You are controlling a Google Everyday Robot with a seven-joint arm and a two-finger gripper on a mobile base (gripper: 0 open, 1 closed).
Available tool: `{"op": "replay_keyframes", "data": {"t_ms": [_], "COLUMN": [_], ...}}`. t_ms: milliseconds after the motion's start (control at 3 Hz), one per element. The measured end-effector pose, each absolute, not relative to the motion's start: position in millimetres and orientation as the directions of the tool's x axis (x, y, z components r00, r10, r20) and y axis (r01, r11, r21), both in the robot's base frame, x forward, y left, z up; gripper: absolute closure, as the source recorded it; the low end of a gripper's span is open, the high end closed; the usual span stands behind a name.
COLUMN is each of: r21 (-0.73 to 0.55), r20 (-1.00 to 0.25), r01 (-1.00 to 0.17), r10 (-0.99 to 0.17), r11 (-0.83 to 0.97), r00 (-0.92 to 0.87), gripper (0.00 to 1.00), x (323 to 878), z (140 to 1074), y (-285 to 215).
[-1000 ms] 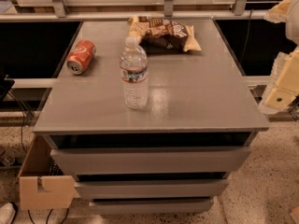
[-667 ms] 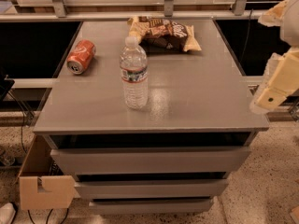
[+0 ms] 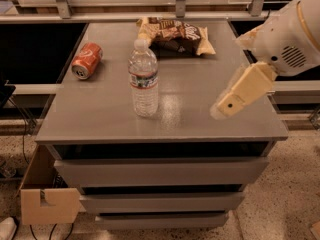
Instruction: Knock water bottle over
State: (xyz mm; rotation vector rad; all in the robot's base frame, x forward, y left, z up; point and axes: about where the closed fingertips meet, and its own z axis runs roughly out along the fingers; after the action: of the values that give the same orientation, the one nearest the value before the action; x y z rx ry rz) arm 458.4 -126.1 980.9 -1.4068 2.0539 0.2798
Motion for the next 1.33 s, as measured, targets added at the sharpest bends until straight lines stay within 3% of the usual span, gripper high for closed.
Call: {"op": "replay_keyframes", "data": {"t_ms": [667,1333], "r21": [-0.169,-0.137], "r20": [-0.621,-0.743], "r01": [-0.896,-0.864], "r10": [-0.75,-0.627], "r11": [0.41,0.485], "r00": [-0.226,-0.234], "gripper": [0.0,0.0], "x": [458.0,469.5], "z": [987.5,963.7], "y": [-119.1,-96.2]}}
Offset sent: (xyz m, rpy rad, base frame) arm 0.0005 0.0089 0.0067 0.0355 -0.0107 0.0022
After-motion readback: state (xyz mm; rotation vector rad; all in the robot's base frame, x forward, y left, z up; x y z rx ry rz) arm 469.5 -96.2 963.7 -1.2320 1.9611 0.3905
